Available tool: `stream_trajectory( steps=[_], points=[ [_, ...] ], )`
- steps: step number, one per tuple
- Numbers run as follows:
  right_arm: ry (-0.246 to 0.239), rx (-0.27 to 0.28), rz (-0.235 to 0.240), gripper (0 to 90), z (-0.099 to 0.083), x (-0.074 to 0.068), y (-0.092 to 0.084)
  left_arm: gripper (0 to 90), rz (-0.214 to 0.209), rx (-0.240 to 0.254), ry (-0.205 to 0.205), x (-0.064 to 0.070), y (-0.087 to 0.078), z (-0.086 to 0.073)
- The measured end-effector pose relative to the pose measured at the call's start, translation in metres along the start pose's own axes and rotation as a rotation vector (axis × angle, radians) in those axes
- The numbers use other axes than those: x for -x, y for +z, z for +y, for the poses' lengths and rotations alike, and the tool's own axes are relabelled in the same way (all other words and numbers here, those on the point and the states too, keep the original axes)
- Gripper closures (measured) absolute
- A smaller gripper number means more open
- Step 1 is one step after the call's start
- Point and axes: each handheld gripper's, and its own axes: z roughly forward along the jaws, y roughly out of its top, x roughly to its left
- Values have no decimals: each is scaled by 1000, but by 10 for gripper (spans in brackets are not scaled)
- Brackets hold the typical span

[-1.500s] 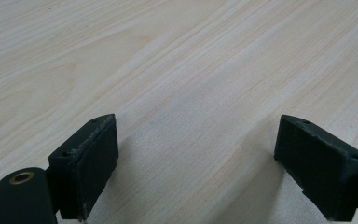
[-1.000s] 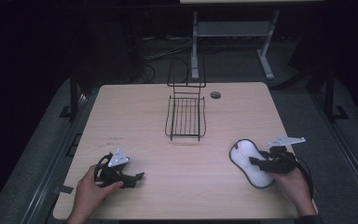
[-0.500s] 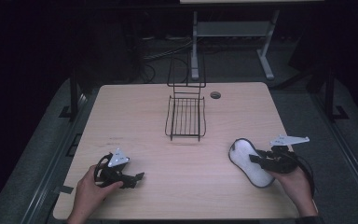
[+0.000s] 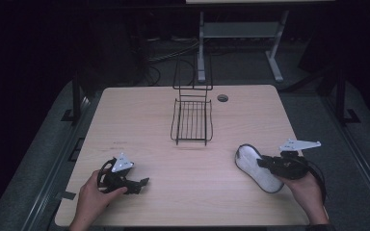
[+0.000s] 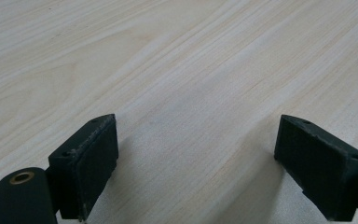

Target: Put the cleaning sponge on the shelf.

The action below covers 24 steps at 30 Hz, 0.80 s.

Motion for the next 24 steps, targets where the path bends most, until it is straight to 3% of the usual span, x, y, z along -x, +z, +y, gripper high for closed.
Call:
stream_trajectory(
  steps=[24],
  points=[
    [-10,65,12,781,17,6,-2,127,0,3,-3,0,0,0]
  ],
)
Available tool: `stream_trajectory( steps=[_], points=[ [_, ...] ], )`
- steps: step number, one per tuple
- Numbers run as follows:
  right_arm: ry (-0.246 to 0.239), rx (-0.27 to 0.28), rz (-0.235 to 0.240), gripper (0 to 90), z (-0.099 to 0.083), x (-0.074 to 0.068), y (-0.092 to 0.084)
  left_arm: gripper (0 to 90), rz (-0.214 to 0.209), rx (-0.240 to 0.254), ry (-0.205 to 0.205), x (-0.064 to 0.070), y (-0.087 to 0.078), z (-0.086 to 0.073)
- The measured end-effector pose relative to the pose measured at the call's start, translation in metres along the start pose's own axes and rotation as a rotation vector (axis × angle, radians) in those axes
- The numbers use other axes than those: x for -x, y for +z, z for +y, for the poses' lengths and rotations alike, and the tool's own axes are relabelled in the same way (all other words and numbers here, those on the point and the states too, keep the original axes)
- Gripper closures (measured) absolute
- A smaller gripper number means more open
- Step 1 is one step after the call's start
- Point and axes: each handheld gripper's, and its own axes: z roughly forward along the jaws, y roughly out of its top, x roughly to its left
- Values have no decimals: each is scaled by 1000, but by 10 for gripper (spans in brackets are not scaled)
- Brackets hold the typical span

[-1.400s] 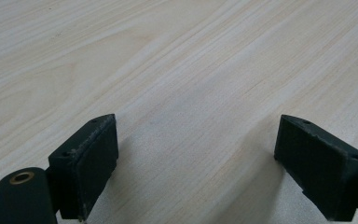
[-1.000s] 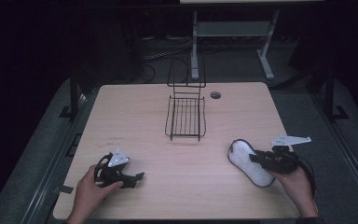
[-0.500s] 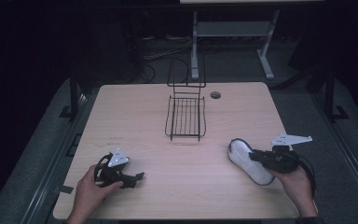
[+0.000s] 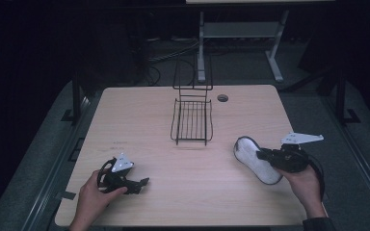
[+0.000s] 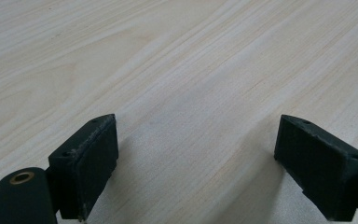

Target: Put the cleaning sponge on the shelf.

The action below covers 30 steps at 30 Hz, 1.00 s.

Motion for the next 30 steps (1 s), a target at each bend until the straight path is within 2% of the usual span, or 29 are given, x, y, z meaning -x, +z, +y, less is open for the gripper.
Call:
stream_trajectory(
  steps=[12,30],
  points=[
    [-12,37,13,781,18,1,5,127,0,0,0,0,0,0],
    [-25,64,32,781,44,-1,20,127,0,-4,1,0,0,0]
  ],
)
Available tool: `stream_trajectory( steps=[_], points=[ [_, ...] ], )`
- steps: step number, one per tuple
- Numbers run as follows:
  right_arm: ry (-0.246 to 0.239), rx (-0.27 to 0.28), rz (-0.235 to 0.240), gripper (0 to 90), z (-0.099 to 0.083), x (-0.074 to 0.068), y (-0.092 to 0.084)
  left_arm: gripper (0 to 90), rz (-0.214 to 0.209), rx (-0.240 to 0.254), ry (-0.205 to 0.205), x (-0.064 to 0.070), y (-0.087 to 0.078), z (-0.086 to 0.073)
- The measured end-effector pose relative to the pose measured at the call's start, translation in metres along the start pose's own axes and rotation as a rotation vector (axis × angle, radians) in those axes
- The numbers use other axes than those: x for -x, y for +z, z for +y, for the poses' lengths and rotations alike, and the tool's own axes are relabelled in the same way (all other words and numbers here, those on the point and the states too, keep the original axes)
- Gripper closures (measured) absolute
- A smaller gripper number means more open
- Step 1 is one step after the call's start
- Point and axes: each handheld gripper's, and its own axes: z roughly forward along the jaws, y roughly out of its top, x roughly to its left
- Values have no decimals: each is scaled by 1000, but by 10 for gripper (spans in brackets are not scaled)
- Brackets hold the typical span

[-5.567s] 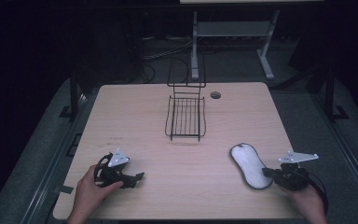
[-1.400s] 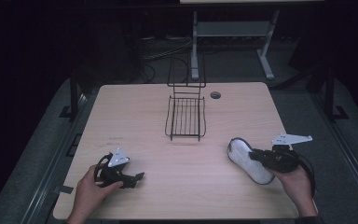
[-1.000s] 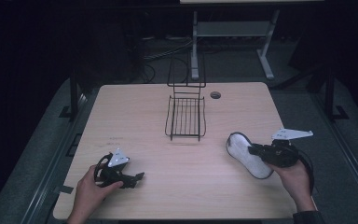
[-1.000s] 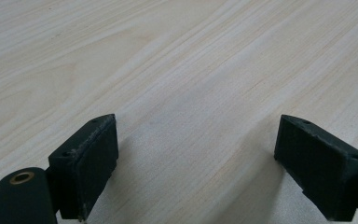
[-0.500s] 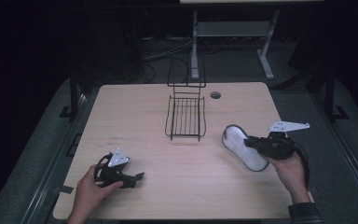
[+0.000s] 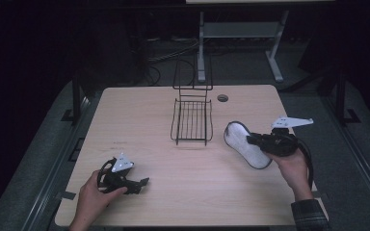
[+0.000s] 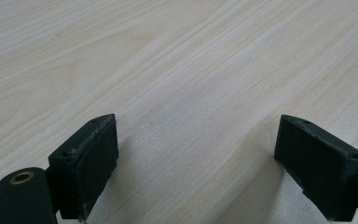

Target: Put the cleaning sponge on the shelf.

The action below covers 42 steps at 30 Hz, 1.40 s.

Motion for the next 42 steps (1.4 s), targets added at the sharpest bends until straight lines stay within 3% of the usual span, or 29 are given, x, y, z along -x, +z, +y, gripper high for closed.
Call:
stream_trajectory(
  steps=[18,42],
  points=[
    [-29,47,33,781,35,-5,24,127,1,1,1,0,0,0],
    [-34,51,81,781,79,-13,81,127,0,1,0,0,0,0]
  ],
)
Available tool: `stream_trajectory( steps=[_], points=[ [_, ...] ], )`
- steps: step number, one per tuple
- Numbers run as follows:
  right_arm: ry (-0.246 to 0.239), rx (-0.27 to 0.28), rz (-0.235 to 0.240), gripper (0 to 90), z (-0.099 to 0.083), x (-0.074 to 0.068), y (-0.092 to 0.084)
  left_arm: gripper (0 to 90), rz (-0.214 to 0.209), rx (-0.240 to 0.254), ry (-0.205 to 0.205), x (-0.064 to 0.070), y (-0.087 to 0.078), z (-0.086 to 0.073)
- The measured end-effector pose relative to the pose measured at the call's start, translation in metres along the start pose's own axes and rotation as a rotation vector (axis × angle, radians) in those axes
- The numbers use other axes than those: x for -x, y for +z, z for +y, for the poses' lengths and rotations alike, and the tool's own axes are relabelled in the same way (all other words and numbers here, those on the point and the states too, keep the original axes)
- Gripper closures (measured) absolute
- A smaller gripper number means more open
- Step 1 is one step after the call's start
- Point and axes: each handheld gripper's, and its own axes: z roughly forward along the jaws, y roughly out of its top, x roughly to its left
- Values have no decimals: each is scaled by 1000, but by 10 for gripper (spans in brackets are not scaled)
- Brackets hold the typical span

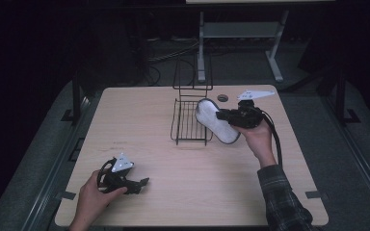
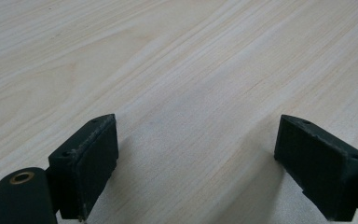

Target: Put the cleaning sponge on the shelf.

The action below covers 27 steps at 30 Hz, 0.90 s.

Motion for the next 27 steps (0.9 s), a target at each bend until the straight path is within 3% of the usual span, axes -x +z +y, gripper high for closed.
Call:
stream_trajectory(
  steps=[12,27],
  points=[
    [-4,-2,5,780,17,-2,30,127,0,0,1,0,0,0],
    [13,-52,8,780,28,3,81,127,0,-1,2,0,0,0]
  ],
)
